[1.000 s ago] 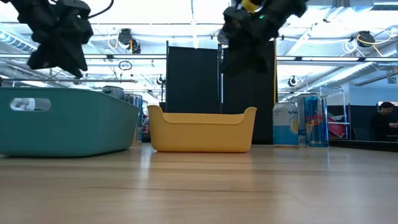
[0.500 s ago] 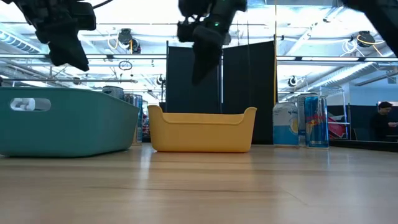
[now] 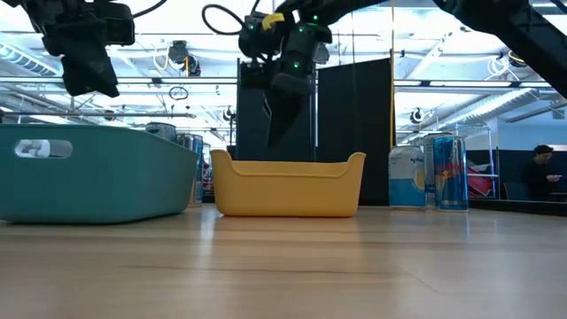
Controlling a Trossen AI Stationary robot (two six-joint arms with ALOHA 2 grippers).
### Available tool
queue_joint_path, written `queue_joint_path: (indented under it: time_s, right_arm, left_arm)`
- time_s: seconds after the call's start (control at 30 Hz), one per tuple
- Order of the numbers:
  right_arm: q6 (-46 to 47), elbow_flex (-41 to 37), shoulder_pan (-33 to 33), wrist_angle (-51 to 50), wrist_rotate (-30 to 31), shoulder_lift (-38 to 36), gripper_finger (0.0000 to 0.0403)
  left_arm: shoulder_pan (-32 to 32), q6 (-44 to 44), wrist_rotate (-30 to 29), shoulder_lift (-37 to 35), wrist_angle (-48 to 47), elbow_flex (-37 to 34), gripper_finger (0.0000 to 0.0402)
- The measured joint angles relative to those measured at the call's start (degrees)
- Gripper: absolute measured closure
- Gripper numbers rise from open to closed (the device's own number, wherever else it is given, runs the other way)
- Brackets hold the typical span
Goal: Sort soda cans
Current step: Adjust the yellow bin with the light green bin
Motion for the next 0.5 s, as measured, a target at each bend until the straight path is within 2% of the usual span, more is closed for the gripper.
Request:
queue_joint_path:
  time_s: [0.13, 0.5]
  right_arm:
    - [1.4, -0.8, -1.8, 0.1, -3.5, 0.0, 0.0296]
    - [0.8, -4.1, -2.4, 1.1, -4.4, 0.0, 0.0309]
  left_arm:
    - [0.0, 0.0, 0.0, 0.0, 0.1, 0.0, 0.0287]
    - [0.0, 0.0, -1.4, 0.0, 0.1, 0.0, 0.0287]
